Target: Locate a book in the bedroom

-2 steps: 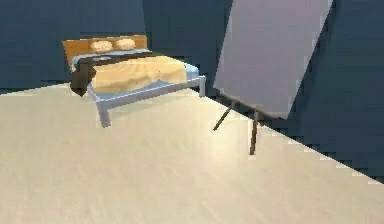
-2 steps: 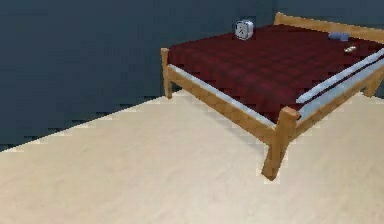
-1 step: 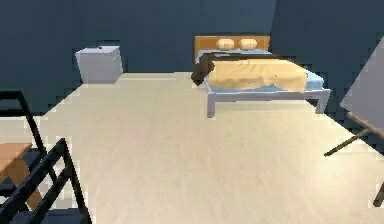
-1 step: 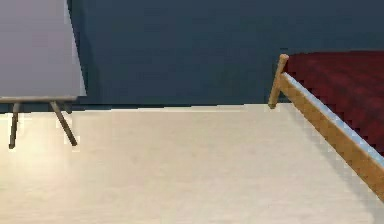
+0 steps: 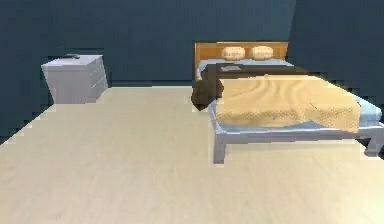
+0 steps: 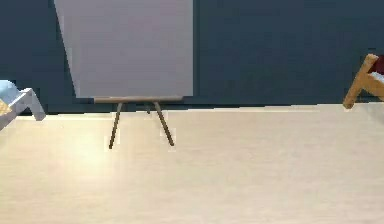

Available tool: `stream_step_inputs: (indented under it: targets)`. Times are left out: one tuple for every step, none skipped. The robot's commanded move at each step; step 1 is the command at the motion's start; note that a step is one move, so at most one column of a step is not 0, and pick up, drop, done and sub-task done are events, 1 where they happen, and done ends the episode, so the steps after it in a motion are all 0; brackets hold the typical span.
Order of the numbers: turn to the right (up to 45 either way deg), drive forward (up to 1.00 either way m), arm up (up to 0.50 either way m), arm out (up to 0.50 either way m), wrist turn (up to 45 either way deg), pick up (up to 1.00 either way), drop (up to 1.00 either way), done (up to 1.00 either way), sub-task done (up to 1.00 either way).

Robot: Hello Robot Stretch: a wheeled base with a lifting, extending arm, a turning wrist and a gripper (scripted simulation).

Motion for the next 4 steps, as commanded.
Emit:
stream_step_inputs:
  targets:
    - [-33.0, 0.00, 0.00, 0.00, 0.0, 0.00, 0.00, 0.00, 0.00]
    - [0.0, 1.00, 0.00, 0.00, 0.0, 0.00, 0.00, 0.00, 0.00]
    - [0.0, 1.00, 0.00, 0.00, 0.0, 0.00, 0.00, 0.00, 0.00]
    - [0.0, 1.00, 0.00, 0.00, 0.0, 0.00, 0.00, 0.00, 0.00]
